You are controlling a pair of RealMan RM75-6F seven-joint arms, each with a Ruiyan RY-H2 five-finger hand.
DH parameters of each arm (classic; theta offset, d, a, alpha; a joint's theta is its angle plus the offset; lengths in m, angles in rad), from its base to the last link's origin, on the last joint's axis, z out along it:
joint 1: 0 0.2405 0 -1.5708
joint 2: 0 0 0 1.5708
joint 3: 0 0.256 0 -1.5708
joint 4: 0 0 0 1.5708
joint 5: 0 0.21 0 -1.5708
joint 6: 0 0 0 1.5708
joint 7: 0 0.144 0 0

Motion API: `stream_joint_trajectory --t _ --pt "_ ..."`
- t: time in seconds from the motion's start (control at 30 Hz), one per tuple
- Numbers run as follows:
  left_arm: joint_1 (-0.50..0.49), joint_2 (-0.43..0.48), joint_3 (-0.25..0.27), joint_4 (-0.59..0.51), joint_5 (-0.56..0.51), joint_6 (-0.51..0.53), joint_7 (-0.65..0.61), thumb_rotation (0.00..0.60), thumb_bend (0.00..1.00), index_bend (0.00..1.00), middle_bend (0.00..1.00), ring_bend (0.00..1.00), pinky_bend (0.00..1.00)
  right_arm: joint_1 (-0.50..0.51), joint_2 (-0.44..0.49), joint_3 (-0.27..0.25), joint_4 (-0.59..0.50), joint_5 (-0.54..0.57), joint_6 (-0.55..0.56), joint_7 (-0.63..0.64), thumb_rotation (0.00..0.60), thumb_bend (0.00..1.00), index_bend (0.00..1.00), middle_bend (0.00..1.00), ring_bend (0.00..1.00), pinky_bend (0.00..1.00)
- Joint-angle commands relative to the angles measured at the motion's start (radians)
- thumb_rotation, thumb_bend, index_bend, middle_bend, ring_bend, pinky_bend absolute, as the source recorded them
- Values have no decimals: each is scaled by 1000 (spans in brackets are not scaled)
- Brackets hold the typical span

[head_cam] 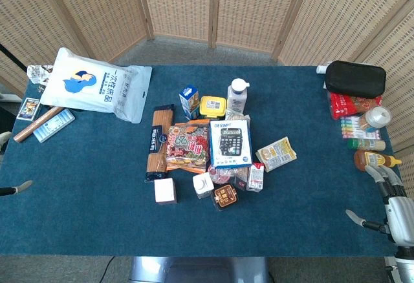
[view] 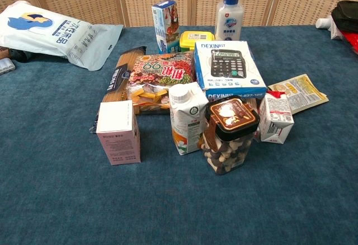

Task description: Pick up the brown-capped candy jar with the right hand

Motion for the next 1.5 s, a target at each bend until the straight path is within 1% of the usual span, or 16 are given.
stream_joint_trajectory --t 0.03,0.13,0.2,0.3,0.43,0.5,0.57,0.67,0.8,1.07,1.2,1.33,1.5 --pt "-1 -2 0 -2 -4 -2 8 600 12 0 0 0 0 4 3 -7 2 -5 -9 13 600 0 100 103 0 0" --pt "-8 -6 0 0 -6 -11 23 600 11 0 0 0 0 15 9 -19 -3 -17 -29 50 600 0 100 103 0 0" --pt "-16 -10 2 -1 -8 -26 32 600 12 0 0 0 0 31 19 -33 -14 -37 -53 115 600 0 98 101 0 0" --pt "-32 0 0 -15 -11 -55 39 600 13 0 0 0 0 74 44 -66 -16 -91 -105 239 600 0 95 91 0 0" --pt "-57 19 -9 -40 -16 -82 61 600 12 0 0 0 0 143 70 -108 6 -160 -173 416 600 0 91 66 0 0" --pt "-72 30 -15 -52 -22 -103 65 600 12 0 0 0 0 185 85 -134 24 -202 -202 530 600 0 68 64 0 0" --pt "-86 37 -25 -61 -30 -108 85 600 12 0 0 0 0 226 95 -158 50 -245 -222 618 600 0 20 37 0 0" --pt "-103 51 -39 -91 -39 -118 89 600 12 0 0 0 0 271 96 -181 79 -281 -246 673 600 0 0 0 0 0" --pt "-124 78 -52 -123 -54 -138 108 600 11 0 0 0 0 312 85 -202 83 -306 -275 678 600 0 0 0 0 0" --pt "-147 144 -64 -173 -62 -181 73 600 12 0 0 0 0 373 16 -223 40 -322 -336 602 600 0 0 0 0 0" --pt "-149 167 -66 -187 -65 -181 71 600 11 0 0 0 0 402 -21 -214 30 -299 -375 567 600 0 0 0 0 0" --pt "-152 175 -64 -196 -66 -184 75 600 10 0 0 0 0 431 -54 -203 43 -259 -424 550 600 0 0 0 0 0" --pt "-157 180 -65 -202 -71 -183 79 600 10 0 0 0 0 451 -91 -190 59 -219 -438 560 600 0 0 0 0 0"
